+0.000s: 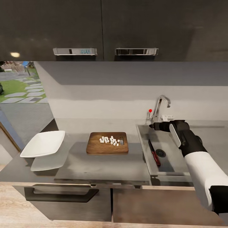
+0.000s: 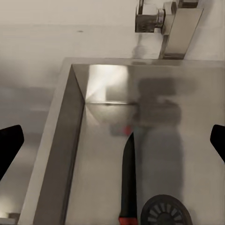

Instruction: In the kitchen, take the Vidalia onion out of the sink, dice it on the chopping board with the paring knife, put the diced onion into the bowl on the countertop, then place both the paring knife and the chopping board into the sink.

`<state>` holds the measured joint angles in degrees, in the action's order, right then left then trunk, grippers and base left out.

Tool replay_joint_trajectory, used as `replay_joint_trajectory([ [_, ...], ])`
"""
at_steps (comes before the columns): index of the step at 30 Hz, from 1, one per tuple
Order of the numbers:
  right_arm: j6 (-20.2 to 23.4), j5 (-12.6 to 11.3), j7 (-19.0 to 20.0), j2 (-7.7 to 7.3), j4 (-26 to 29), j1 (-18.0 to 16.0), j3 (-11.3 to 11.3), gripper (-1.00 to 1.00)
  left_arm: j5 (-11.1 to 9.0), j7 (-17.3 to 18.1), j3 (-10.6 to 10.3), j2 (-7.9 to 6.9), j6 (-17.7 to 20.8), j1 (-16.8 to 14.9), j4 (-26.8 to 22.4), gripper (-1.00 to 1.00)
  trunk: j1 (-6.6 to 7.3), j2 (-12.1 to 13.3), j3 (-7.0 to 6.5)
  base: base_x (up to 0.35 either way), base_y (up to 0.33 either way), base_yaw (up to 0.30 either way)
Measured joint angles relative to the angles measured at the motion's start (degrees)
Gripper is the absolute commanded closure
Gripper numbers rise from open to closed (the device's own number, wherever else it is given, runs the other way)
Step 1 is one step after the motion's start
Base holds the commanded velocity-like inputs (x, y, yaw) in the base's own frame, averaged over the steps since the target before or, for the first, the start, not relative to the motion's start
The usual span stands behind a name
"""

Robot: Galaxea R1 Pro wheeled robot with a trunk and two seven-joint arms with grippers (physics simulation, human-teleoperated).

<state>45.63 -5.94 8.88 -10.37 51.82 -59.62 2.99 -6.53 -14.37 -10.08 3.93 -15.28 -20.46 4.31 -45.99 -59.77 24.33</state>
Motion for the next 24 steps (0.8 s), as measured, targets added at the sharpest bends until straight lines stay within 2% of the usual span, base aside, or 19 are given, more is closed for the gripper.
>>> replay_joint_trajectory([
  [10,-0.1,0.1,0.1,0.01,0.0,0.0,0.1,-1.00,0.0,0.0,0.0,-0.02,0.0,0.0,0.0,-1.00,-0.01,0.0,0.00,-0.030,0.038,0.000],
  [17,-0.2,0.2,0.1,-0.18,-0.1,0.0,0.0,-1.00,0.0,0.0,0.0,-0.02,0.0,0.0,0.0,-1.00,-0.01,0.0,0.00,-0.128,0.235,0.000],
  [24,-0.2,0.1,0.1,-0.64,-0.1,0.0,0.1,-1.00,0.0,0.0,0.0,-0.02,0.0,0.0,0.0,-1.00,0.00,0.0,0.00,-0.024,0.286,0.000],
])
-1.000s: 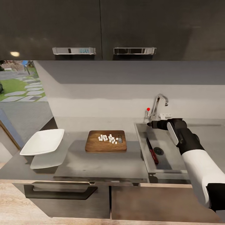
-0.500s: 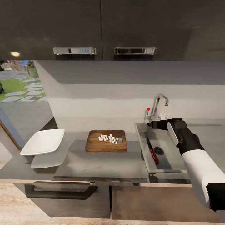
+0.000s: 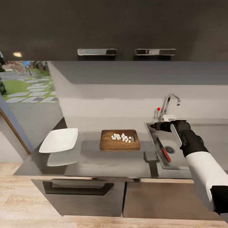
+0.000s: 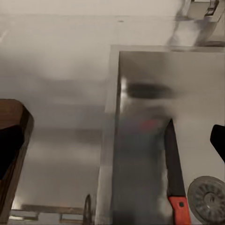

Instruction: In the kitchen, take the Vidalia onion out of the sink, dice it on the chopping board with the paring knife, put the diced onion into the bowl on the countertop, then place both the paring knife and the chopping board into the sink.

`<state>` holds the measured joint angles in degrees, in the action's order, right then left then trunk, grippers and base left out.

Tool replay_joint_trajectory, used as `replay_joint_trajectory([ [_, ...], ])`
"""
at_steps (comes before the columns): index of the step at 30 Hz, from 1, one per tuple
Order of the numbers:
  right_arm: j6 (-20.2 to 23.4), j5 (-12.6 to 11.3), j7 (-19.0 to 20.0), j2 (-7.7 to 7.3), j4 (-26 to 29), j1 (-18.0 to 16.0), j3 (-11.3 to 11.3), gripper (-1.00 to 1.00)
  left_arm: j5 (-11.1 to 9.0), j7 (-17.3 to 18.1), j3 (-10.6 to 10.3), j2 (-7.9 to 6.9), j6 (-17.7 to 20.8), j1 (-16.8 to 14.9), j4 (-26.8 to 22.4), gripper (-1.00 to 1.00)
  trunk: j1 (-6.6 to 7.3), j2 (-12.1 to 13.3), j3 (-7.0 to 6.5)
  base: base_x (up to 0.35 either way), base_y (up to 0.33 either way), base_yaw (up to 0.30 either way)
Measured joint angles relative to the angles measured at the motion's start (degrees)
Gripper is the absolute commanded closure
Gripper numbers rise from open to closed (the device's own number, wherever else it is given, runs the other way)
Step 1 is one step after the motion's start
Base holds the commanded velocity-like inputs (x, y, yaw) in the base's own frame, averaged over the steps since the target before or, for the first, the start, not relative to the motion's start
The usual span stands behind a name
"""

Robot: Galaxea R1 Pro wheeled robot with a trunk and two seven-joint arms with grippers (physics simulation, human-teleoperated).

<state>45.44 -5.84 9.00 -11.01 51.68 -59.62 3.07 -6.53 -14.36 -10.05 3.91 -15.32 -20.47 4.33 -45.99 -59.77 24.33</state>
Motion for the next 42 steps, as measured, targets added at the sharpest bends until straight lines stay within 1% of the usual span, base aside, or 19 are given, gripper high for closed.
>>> replay_joint_trajectory([
  [14,0.0,0.0,0.1,-0.05,-0.2,0.0,0.0,-1.00,0.0,0.0,0.0,0.00,0.0,0.0,0.0,-1.00,0.00,0.0,0.00,-0.001,0.271,0.000],
  [38,-0.1,0.0,0.1,0.00,-0.4,0.0,0.0,-1.00,0.0,0.1,-0.1,0.08,0.0,0.0,0.0,-1.00,0.00,0.0,0.00,0.000,0.009,0.000],
  [42,-0.1,0.0,0.0,0.01,-0.9,0.0,0.0,-1.00,0.0,0.5,-0.1,0.08,0.1,0.0,0.0,-1.00,-0.02,0.0,0.00,-0.148,0.055,0.000],
])
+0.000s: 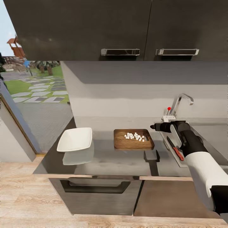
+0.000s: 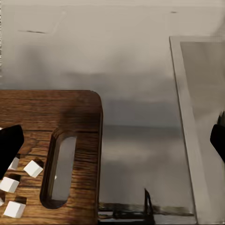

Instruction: In the kitchen, take the Vidalia onion out of the sink, dice it on the chopping board with the paring knife, put the diced onion into the bowl on the countertop, then place both the paring knife and the chopping board into the sink.

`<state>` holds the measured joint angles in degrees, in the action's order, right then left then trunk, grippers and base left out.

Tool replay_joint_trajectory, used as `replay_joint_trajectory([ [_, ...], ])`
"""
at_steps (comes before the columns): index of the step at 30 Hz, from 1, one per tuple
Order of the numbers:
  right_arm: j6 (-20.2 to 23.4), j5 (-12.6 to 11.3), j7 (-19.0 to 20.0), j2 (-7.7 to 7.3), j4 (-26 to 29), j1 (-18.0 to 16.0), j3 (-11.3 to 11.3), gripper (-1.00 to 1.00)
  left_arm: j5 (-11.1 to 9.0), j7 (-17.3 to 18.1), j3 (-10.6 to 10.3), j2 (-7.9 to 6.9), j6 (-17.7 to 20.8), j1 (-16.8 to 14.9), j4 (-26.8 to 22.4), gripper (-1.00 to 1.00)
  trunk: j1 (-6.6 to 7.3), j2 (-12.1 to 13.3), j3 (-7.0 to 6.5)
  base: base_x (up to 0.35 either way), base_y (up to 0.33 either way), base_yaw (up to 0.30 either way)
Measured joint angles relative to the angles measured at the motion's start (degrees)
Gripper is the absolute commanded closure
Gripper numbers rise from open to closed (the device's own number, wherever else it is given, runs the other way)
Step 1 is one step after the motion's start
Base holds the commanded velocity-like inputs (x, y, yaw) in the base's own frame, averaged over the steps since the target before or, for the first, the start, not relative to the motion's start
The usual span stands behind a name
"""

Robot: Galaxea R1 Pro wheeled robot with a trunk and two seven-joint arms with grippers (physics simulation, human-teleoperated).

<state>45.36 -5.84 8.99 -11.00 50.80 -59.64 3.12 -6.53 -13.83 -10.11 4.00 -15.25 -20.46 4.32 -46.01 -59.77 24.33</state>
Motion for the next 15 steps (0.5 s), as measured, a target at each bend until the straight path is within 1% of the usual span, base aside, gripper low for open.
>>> replay_joint_trajectory([
  [3,0.0,0.0,0.0,0.00,-0.8,0.0,0.0,-1.00,0.0,0.5,0.0,0.00,0.0,0.0,0.0,-1.00,0.00,0.0,0.00,-0.196,0.095,0.000],
  [5,0.0,0.0,0.0,0.05,-1.1,0.0,0.1,-1.00,0.0,0.6,0.0,0.00,0.0,0.0,0.0,-1.00,0.01,0.0,0.00,-0.093,0.040,0.000],
  [11,-0.1,0.0,0.0,0.16,-2.6,0.0,0.1,-1.00,0.0,0.7,0.0,0.00,0.0,0.0,0.0,-1.00,0.02,0.0,0.00,-0.024,0.010,0.000],
  [15,-1.2,0.0,0.0,0.18,-3.6,0.0,0.2,-1.00,0.0,0.7,0.1,-0.01,0.0,0.0,0.0,-1.00,0.02,0.0,0.00,-0.004,0.002,0.000],
])
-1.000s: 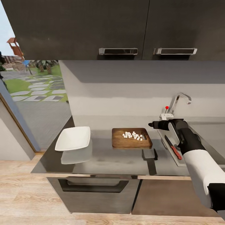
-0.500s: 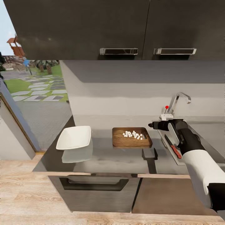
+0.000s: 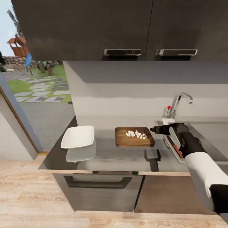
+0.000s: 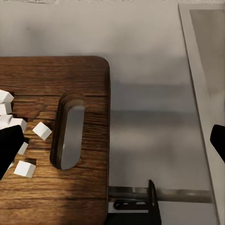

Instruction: In the kitchen, take the Vidalia onion out of the sink, dice it on the chopping board with the paring knife, put the diced onion into the bowl on the countertop, then place both the paring knife and the chopping board into the sink.

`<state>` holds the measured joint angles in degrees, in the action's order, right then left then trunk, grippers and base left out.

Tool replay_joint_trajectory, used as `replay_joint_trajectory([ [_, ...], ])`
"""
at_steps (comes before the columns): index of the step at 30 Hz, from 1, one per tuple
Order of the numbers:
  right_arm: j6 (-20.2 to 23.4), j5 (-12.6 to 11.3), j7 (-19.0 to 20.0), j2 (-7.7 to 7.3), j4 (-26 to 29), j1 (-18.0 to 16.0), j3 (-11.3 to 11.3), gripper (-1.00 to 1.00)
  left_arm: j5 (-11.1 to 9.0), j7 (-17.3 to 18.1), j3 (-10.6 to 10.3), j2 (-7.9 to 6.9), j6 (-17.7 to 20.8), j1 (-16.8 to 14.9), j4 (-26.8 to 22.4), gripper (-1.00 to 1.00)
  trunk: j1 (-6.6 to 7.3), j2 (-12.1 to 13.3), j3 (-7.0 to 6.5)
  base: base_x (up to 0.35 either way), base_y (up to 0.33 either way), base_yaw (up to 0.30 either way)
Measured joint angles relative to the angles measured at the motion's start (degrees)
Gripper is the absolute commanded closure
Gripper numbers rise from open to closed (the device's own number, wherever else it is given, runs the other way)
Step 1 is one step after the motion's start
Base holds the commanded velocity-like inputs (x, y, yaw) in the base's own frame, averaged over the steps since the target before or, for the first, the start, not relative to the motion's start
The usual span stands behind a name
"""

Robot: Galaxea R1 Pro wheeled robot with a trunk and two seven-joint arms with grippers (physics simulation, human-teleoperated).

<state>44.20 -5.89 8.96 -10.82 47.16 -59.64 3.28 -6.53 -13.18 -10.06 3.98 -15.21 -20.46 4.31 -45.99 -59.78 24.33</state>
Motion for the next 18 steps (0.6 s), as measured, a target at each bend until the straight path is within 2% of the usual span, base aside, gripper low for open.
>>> replay_joint_trajectory([
  [18,-0.5,-0.1,0.0,-0.04,-0.3,0.0,-0.1,-1.00,0.0,0.0,0.0,-0.07,0.1,0.0,0.1,-1.00,0.00,0.0,0.20,0.000,0.000,0.000],
])
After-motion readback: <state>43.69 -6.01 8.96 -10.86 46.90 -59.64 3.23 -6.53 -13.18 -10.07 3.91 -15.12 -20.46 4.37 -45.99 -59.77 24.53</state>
